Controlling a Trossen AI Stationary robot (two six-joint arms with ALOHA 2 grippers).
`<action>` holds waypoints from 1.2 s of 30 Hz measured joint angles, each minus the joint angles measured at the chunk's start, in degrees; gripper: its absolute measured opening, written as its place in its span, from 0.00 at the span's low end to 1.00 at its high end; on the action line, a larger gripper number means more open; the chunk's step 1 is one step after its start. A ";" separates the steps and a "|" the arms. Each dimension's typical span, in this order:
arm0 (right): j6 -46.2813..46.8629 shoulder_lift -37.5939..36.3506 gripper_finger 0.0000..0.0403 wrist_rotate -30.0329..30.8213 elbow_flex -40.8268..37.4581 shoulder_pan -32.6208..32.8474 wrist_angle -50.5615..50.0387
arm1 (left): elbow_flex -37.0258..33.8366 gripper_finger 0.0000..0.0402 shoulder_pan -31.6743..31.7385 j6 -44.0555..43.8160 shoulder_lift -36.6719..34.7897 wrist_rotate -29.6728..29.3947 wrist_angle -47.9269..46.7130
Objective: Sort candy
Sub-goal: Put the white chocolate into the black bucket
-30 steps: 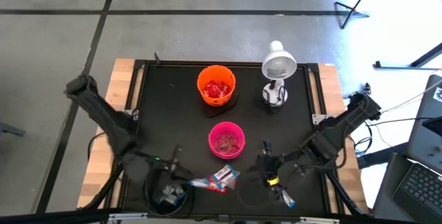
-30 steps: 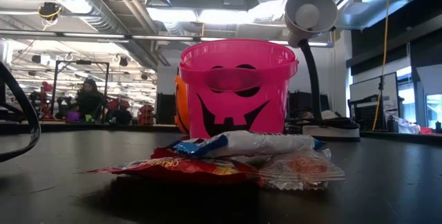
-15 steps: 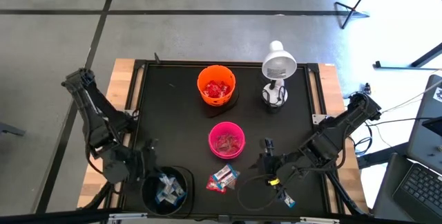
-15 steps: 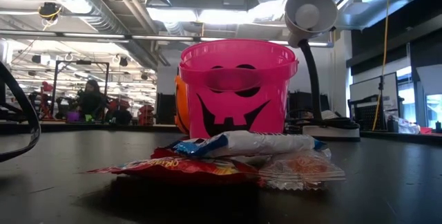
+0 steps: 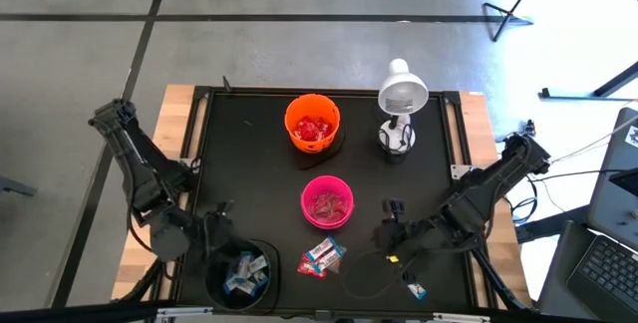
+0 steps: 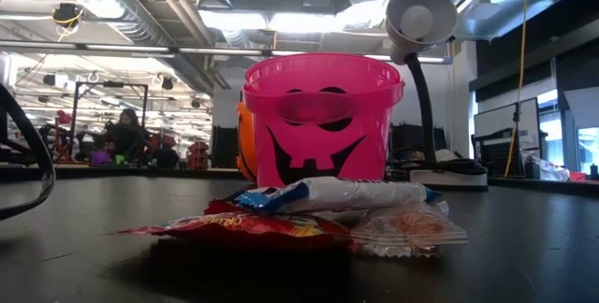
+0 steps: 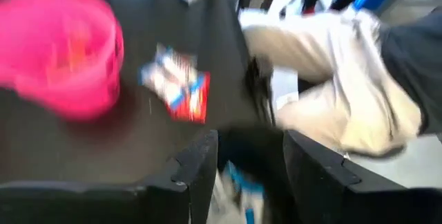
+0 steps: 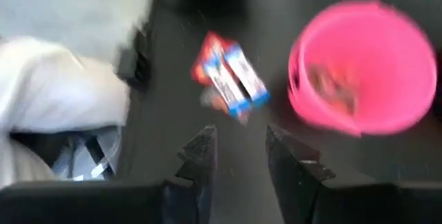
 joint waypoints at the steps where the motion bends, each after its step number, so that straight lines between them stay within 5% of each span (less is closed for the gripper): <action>1: 1.22 0.00 0.30 -1.04 -0.80 0.24 -1.41 | 0.00 0.39 0.28 3.24 0.00 -0.92 2.51; 9: 17.42 0.04 0.30 -10.09 -13.48 4.80 -4.47 | 0.00 0.40 4.88 27.84 0.86 -5.10 17.51; 15: 30.86 0.07 0.30 -10.95 -24.74 10.17 1.63 | 0.00 0.40 11.69 35.89 5.12 5.00 21.67; 20: 38.91 0.07 0.30 -10.44 -29.99 14.04 9.20 | 0.00 0.39 16.58 41.00 8.36 14.30 27.00; 36: 51.41 0.07 0.30 -0.70 -31.62 20.76 16.12 | 0.00 0.39 24.39 43.45 9.95 19.39 29.41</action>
